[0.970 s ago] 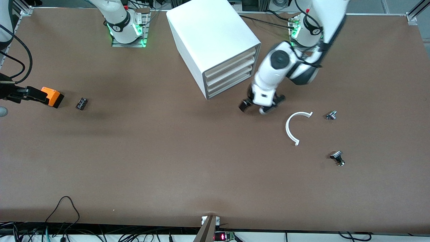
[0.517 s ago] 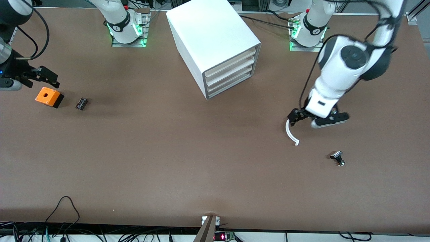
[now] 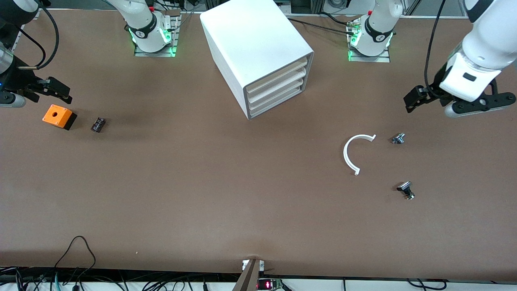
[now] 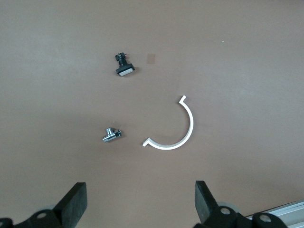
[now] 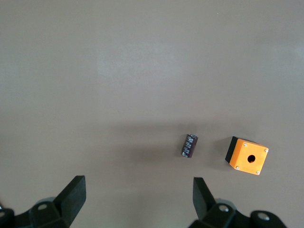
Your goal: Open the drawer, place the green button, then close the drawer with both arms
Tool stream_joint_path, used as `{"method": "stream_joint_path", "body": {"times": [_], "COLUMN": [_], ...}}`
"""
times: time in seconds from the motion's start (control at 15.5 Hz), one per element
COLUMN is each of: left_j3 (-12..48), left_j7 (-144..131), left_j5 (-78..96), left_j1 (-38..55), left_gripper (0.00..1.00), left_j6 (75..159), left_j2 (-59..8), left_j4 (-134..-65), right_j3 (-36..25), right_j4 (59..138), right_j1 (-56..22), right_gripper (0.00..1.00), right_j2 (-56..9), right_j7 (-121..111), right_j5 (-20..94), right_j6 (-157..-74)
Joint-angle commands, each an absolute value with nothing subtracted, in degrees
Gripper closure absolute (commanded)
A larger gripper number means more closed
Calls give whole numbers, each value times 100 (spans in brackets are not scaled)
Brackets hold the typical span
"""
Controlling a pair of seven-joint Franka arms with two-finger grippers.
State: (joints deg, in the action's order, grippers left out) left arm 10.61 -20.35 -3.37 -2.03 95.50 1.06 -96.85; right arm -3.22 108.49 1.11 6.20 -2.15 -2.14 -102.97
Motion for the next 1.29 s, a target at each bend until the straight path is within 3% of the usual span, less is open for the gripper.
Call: {"method": "stream_joint_path", "body": {"times": [0.0, 1.23], "left_j3": [985, 984], "left_j7": [-1916, -1134], "left_j5": [-308, -299], "left_j1": [-185, -316], "left_gripper": [0, 0], "left_j6": [9431, 9395], "left_j2": [26, -79], "left_j4": [-9598, -9501], "right_j3": [-316, -351], "right_j4": [10723, 10626], "right_j1": [79, 88], "right_gripper": [0, 0], "right_j2": [554, 563], "right_j7": [-105, -97], "right_j5": [-308, -290], "right_j6": [-10257, -10204]}}
